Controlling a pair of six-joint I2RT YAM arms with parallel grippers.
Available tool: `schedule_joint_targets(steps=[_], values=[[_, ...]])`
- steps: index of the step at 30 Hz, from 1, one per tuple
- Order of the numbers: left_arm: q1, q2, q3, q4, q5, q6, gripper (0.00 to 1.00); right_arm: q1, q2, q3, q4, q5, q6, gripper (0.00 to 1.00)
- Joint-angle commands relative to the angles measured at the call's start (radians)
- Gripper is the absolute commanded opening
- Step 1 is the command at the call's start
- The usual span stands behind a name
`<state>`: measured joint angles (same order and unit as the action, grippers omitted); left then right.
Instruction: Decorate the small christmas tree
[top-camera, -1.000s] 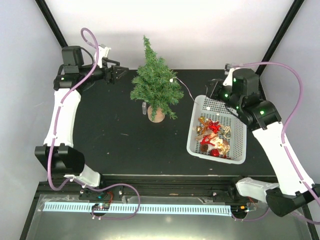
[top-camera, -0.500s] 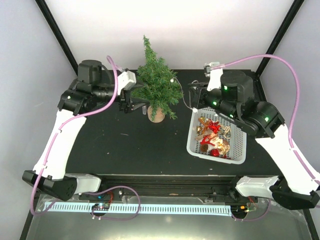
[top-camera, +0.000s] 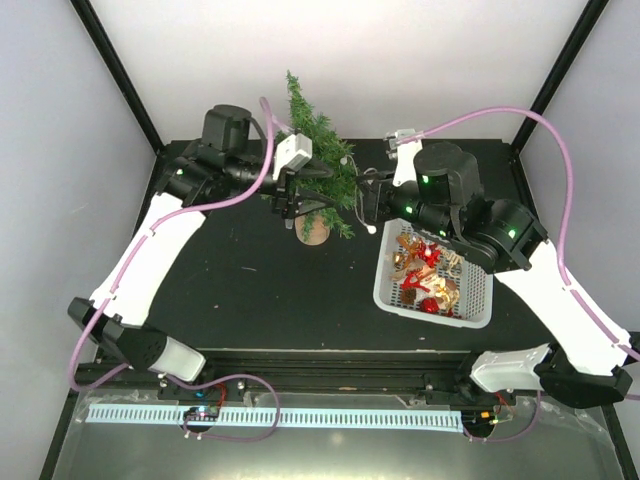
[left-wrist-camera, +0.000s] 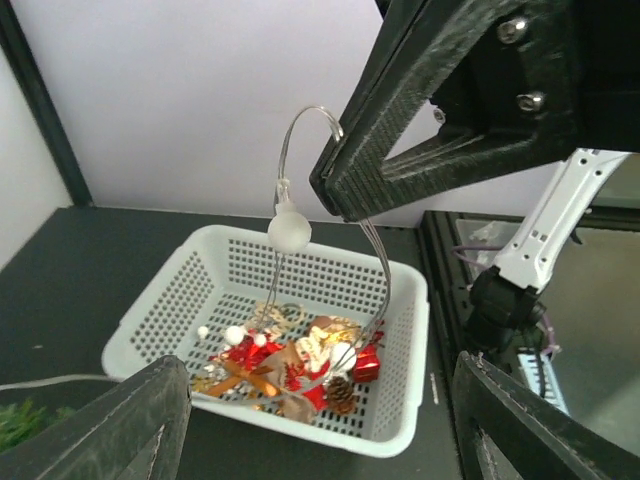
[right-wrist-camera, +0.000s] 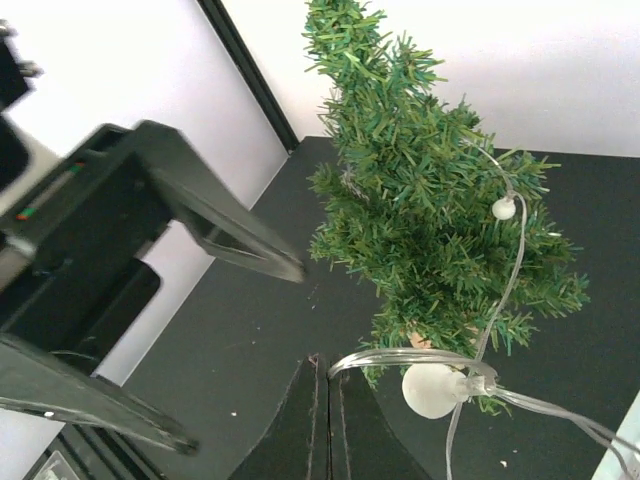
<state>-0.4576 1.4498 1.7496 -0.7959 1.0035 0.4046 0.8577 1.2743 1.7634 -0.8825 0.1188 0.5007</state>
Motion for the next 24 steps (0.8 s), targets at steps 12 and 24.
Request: schedule_joint_targets(steps=[12,24], values=[[-0.098,0.078,0.054,0.015,0.09,-0.076,0.7,0.029,0.028,0.042,0.049,0.025,0.034,0.01],[-0.136,0.121,0.057,0.06,0.115,-0.14,0.5,0.039,0.04,0.024,0.081,0.009,0.046,0.01]])
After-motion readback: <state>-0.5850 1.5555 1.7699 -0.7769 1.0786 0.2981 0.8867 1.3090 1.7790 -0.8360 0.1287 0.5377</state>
